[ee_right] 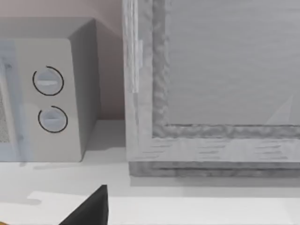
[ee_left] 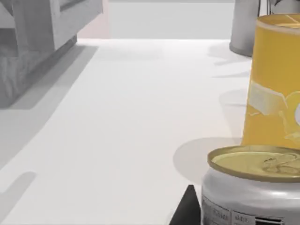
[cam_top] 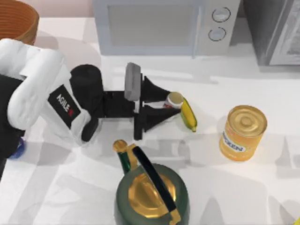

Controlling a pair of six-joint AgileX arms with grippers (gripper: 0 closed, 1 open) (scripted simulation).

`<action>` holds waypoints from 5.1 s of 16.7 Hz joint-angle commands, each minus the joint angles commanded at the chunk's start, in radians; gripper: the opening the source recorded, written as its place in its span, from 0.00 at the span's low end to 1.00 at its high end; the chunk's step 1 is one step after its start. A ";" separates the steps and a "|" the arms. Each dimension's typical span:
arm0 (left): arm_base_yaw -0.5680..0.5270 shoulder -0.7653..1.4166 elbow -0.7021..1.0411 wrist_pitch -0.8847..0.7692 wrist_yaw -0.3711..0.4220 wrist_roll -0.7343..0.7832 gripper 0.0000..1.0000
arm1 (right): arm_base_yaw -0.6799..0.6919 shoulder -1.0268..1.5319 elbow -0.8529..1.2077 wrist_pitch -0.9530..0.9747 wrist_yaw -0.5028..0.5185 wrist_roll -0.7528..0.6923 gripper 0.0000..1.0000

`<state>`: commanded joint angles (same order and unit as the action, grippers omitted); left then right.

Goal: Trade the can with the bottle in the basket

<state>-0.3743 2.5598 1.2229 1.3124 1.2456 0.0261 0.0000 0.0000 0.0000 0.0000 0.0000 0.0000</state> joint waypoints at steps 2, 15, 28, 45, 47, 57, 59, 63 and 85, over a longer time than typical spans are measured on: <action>0.000 0.000 0.000 0.000 0.000 0.000 0.15 | 0.000 0.000 0.000 0.000 0.000 0.000 1.00; 0.000 0.000 0.000 0.000 0.000 0.000 1.00 | 0.000 0.000 0.000 0.000 0.000 0.000 1.00; 0.024 -0.154 -0.129 -0.072 -0.128 0.002 1.00 | 0.000 0.000 0.000 0.000 0.000 0.000 1.00; 0.241 -2.035 -1.038 -0.956 -1.034 -0.008 1.00 | 0.000 0.000 0.000 0.000 0.000 0.000 1.00; 0.280 -2.222 -1.105 -1.069 -1.108 -0.013 1.00 | 0.000 0.000 0.000 0.000 0.000 0.000 1.00; 0.374 -2.560 -1.223 -1.312 -1.246 -0.026 1.00 | 0.000 0.000 0.000 0.000 0.000 0.000 1.00; 0.371 -2.556 -1.220 -1.311 -1.244 -0.026 1.00 | 0.000 0.000 0.000 0.000 0.000 0.000 1.00; 0.385 -2.491 -1.224 -1.247 -1.242 -0.023 1.00 | 0.000 0.000 0.000 0.000 0.000 0.000 1.00; 0.516 -0.979 -1.312 0.065 -1.077 0.032 1.00 | 0.000 0.000 0.000 0.000 0.000 0.000 1.00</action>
<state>0.1418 1.5808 -0.0891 1.3777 0.1686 0.0580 0.0000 0.0000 0.0000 0.0000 0.0000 0.0000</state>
